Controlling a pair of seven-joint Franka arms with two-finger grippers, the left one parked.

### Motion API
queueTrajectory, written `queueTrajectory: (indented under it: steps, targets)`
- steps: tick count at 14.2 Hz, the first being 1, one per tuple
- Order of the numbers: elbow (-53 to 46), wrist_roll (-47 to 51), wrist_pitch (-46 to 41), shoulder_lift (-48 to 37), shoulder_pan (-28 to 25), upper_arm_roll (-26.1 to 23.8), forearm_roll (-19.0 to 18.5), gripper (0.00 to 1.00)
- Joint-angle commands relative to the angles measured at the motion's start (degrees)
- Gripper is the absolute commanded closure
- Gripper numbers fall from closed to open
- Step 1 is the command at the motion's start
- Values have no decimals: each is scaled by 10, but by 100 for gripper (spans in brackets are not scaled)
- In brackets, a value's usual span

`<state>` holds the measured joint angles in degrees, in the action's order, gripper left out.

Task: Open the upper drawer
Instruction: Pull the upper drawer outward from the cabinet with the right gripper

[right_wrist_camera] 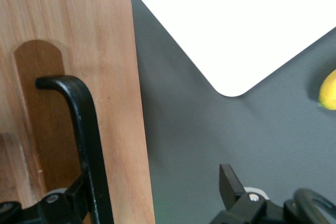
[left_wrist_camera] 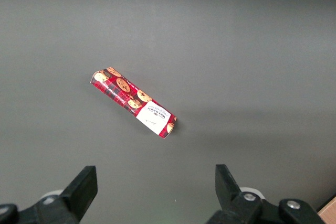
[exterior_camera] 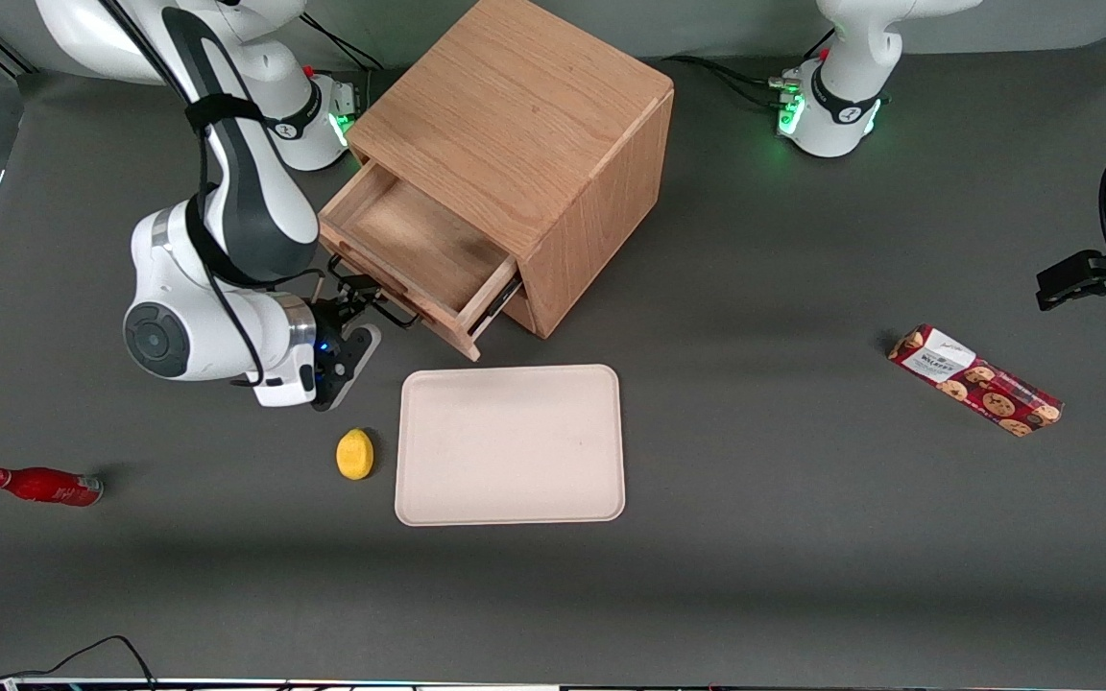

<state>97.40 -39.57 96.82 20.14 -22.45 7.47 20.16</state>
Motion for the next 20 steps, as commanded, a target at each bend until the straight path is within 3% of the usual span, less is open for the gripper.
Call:
queueTrajectory:
  steps: [1, 7, 20]
  targets:
    - [-33, -27, -4, 21, 15, -8, -10, 0]
    - [-60, -52, -5, 35, 36, -8, -30, 0]
    - [-101, -120, -5, 60, 70, -4, -35, 0]
